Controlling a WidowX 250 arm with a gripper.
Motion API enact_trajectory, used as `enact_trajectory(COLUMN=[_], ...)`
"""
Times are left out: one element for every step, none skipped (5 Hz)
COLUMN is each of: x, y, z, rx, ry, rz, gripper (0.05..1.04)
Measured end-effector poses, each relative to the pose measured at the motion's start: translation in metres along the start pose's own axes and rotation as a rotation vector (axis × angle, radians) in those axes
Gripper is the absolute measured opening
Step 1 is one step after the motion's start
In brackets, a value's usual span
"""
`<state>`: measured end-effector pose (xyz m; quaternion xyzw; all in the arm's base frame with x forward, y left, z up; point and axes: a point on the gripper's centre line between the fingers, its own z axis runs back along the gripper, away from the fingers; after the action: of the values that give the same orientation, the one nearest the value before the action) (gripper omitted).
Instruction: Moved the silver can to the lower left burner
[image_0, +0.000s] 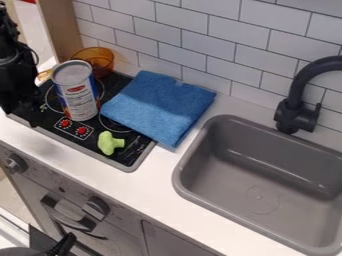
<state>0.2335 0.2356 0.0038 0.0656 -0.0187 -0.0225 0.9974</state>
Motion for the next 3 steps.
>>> enact_trajectory(x=[0.007,0.017,0.024], y=[-0.012,-0.025,-0.043], z=[-0.002,0.015,0.034], rx=[-0.013,0.008,0.054], ry=[-0.027,-0.077,-0.124], rz=[-0.174,-0.418,-0.549], gripper=[1.001,1.001,1.001])
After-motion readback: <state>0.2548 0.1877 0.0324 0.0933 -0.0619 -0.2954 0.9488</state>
